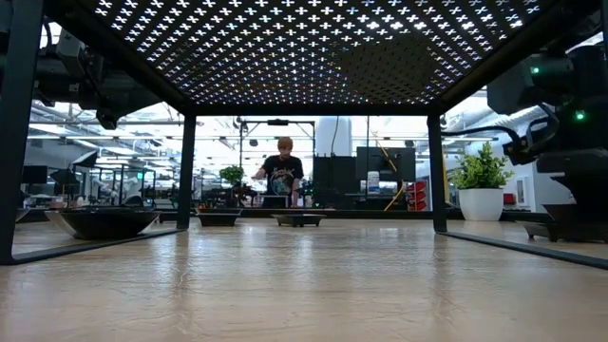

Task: Pick & Place Mini shaped plates
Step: Stack the black distorted square plate on top of the black distorted square plates on the shelf

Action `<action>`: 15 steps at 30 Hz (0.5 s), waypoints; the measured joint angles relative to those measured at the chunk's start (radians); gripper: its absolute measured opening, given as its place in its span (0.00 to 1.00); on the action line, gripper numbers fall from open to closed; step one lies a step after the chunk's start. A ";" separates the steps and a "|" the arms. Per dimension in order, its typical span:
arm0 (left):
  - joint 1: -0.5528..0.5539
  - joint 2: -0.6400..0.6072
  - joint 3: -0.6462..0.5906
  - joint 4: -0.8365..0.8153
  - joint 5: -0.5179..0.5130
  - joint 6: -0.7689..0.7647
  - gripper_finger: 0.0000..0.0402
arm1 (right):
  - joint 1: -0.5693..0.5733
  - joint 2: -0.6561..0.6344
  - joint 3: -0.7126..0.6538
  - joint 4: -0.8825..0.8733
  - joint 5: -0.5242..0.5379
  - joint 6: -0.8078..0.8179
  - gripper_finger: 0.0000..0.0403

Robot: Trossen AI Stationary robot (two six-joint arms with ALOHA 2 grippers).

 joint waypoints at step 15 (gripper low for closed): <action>0.000 0.000 0.000 0.000 0.000 0.000 0.44 | -0.012 0.000 -0.001 0.126 0.046 -0.002 0.23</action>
